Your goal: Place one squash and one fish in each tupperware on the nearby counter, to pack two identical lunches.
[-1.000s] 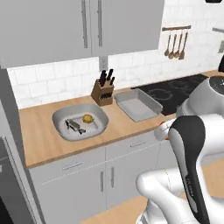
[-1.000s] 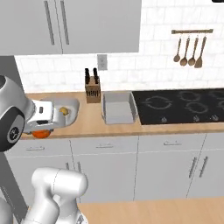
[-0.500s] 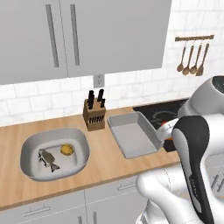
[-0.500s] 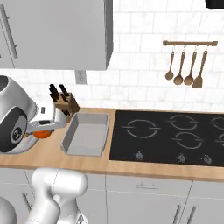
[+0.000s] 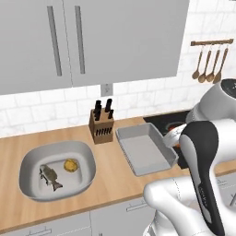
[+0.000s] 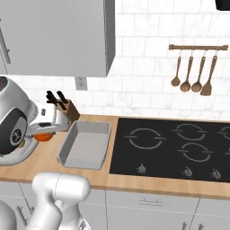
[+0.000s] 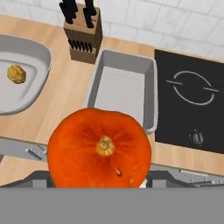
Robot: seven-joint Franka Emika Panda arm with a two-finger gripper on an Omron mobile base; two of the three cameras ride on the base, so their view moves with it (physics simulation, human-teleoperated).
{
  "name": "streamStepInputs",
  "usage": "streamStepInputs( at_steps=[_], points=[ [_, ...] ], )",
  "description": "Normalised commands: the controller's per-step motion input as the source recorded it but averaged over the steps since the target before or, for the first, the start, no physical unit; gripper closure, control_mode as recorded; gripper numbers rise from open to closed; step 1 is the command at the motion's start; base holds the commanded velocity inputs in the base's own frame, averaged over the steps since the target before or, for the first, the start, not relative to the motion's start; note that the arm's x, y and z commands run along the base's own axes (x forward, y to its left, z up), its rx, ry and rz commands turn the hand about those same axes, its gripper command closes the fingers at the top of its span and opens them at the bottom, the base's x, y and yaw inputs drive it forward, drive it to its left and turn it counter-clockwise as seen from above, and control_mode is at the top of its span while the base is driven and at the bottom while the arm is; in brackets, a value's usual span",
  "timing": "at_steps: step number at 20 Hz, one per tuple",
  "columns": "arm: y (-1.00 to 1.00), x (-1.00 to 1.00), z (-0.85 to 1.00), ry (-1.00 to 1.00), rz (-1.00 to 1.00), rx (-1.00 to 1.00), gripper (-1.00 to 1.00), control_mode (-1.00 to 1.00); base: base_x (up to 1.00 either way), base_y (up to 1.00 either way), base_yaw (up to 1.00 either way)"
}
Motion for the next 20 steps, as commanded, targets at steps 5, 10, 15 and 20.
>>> streamStepInputs(
  at_steps=[5,10,15,20],
  points=[
    [0.03,0.51,-0.12,0.05,0.00,0.00,1.00,-1.00,0.00,0.00,0.00],
    [0.18,1.00,-0.90,0.25,0.01,-0.01,1.00,-1.00,0.00,0.00,0.00],
    [0.06,1.00,-1.00,0.10,0.00,-0.01,1.00,-1.00,0.00,0.00,0.00],
    [-0.02,1.00,-0.71,0.00,0.00,0.00,1.00,-1.00,0.00,0.00,0.00]
  ],
)
